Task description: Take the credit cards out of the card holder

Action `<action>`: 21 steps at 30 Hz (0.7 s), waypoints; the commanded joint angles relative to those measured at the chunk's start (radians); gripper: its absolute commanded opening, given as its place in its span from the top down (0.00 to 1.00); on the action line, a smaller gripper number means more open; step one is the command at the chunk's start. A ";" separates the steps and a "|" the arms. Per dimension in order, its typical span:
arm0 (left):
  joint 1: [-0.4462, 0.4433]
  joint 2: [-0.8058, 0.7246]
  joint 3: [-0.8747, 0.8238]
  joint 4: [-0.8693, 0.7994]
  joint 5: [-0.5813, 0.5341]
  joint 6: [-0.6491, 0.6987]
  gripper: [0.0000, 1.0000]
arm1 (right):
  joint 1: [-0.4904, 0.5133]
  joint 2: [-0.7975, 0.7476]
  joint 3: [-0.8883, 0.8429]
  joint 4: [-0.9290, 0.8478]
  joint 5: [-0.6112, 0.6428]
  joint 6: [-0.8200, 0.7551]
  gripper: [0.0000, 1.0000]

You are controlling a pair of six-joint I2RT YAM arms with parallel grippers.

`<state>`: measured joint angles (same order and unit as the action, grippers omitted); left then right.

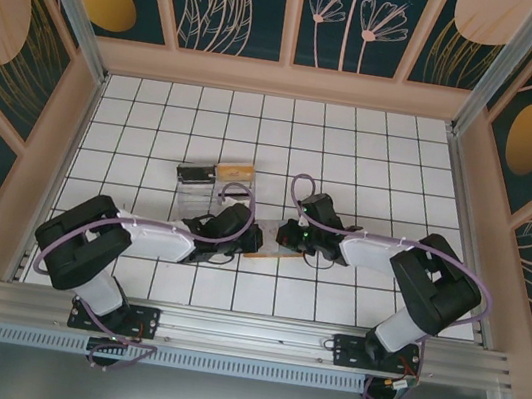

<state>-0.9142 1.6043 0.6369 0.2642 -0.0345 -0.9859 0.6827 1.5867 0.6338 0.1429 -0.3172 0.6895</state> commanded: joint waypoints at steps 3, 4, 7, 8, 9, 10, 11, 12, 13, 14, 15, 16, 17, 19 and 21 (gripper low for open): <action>0.003 0.025 0.017 -0.034 -0.018 0.005 0.91 | 0.008 0.009 0.008 -0.019 0.003 -0.016 0.94; 0.004 0.026 0.014 -0.038 -0.022 0.003 0.91 | 0.008 0.009 0.007 -0.016 0.003 -0.015 0.94; 0.003 0.043 0.009 -0.033 -0.015 0.000 0.91 | 0.008 0.013 0.006 -0.011 0.001 -0.015 0.94; 0.003 0.052 0.009 -0.030 -0.011 -0.003 0.92 | 0.007 0.013 0.006 -0.011 0.000 -0.015 0.94; 0.003 0.059 0.008 -0.031 -0.008 -0.008 0.92 | 0.008 0.013 0.005 -0.012 0.003 -0.015 0.94; 0.003 0.067 0.012 -0.040 -0.009 -0.012 0.94 | 0.008 0.013 0.006 -0.014 0.002 -0.017 0.94; 0.003 0.074 0.017 -0.056 -0.012 -0.018 0.97 | 0.005 0.011 0.006 -0.018 0.004 -0.021 0.94; 0.004 0.077 0.021 -0.073 -0.018 -0.020 1.00 | 0.004 0.010 0.006 -0.022 0.007 -0.024 0.94; 0.003 0.080 0.024 -0.089 -0.023 -0.024 1.00 | 0.001 0.008 0.004 -0.026 0.007 -0.029 0.95; 0.003 0.081 0.023 -0.102 -0.030 -0.029 1.00 | -0.004 0.007 0.001 -0.026 0.005 -0.034 0.96; 0.004 0.081 0.023 -0.111 -0.036 -0.030 1.00 | -0.009 0.003 -0.002 -0.026 0.002 -0.041 0.96; 0.004 0.081 0.020 -0.122 -0.041 -0.034 1.00 | -0.017 -0.001 -0.005 -0.026 -0.003 -0.046 0.96; 0.003 0.081 0.021 -0.131 -0.047 -0.036 1.00 | -0.027 -0.004 -0.008 -0.025 -0.008 -0.051 0.96; 0.004 0.080 0.019 -0.140 -0.051 -0.042 1.00 | -0.043 -0.011 -0.016 -0.020 -0.029 -0.058 0.96; 0.003 0.079 0.017 -0.143 -0.054 -0.044 1.00 | -0.058 -0.014 -0.020 -0.018 -0.052 -0.069 0.95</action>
<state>-0.9146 1.6505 0.6617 0.2272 -0.0498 -1.0149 0.6514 1.5867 0.6323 0.1429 -0.3542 0.6575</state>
